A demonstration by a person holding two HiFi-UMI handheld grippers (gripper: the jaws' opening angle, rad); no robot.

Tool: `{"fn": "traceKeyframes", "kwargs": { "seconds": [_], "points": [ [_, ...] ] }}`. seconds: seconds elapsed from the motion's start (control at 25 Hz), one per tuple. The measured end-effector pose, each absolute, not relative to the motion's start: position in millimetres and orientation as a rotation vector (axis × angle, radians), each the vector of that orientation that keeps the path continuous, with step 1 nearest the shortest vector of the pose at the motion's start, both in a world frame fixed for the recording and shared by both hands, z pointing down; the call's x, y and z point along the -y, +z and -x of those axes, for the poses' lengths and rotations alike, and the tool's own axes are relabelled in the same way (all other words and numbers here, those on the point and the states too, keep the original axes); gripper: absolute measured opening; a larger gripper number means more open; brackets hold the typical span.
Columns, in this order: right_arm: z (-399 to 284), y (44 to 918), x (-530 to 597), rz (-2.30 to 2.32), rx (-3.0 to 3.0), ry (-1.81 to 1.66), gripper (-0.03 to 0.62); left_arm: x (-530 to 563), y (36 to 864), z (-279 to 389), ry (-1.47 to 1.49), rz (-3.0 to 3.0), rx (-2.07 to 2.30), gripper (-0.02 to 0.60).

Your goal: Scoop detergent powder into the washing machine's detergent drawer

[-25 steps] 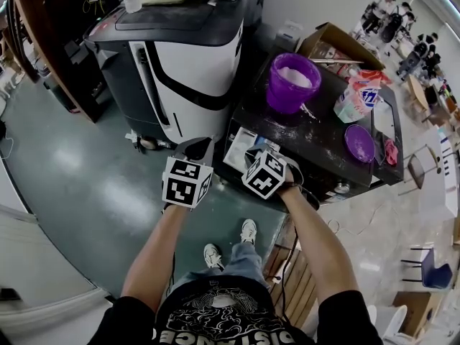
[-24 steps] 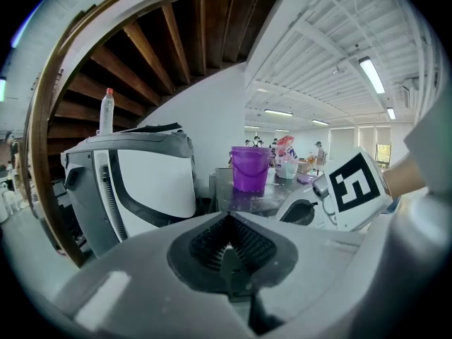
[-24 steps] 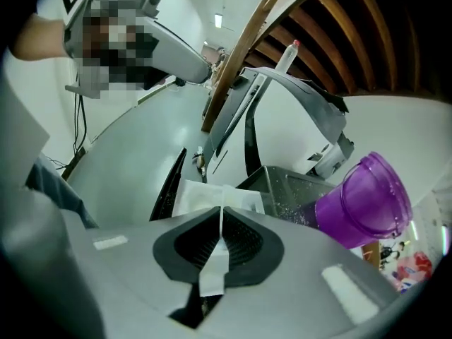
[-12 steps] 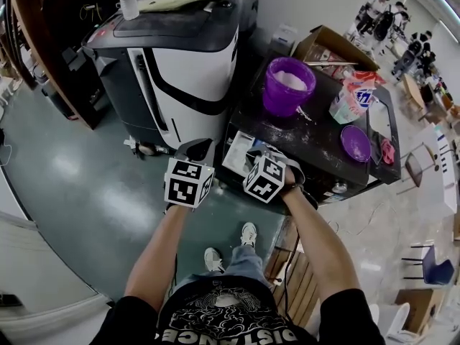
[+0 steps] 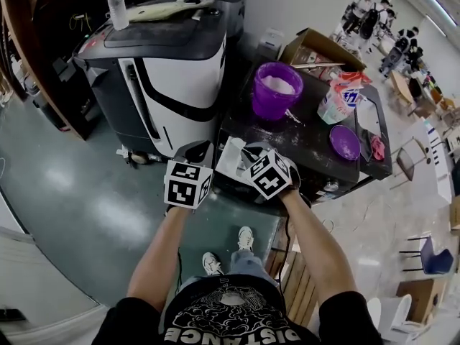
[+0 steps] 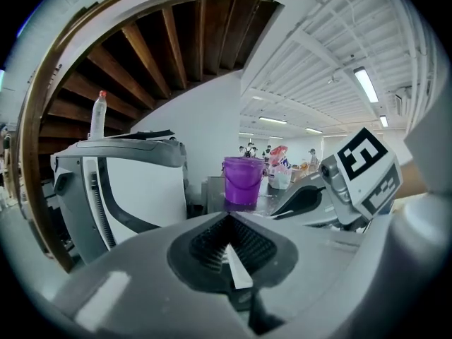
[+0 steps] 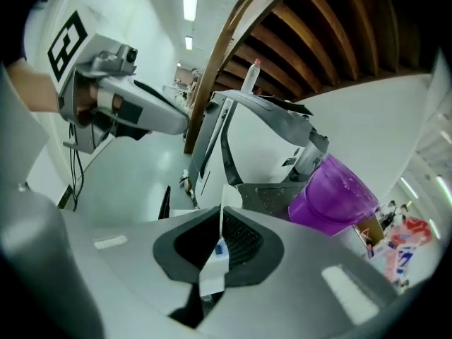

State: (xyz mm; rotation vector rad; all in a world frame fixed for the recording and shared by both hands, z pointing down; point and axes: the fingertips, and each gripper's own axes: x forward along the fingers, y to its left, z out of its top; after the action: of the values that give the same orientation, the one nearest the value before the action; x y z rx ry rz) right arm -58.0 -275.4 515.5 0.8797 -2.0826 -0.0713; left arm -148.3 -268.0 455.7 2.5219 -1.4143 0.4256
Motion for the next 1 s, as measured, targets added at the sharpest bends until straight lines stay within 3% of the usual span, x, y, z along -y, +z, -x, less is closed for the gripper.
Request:
{"fn": "traceKeyframes", "kwargs": {
  "seconds": [1.0],
  "points": [
    [-89, 424, 274, -1.474, 2.376, 0.334, 0.037, 285, 425, 50, 0.501, -2.622, 1.362, 0.002]
  ]
}}
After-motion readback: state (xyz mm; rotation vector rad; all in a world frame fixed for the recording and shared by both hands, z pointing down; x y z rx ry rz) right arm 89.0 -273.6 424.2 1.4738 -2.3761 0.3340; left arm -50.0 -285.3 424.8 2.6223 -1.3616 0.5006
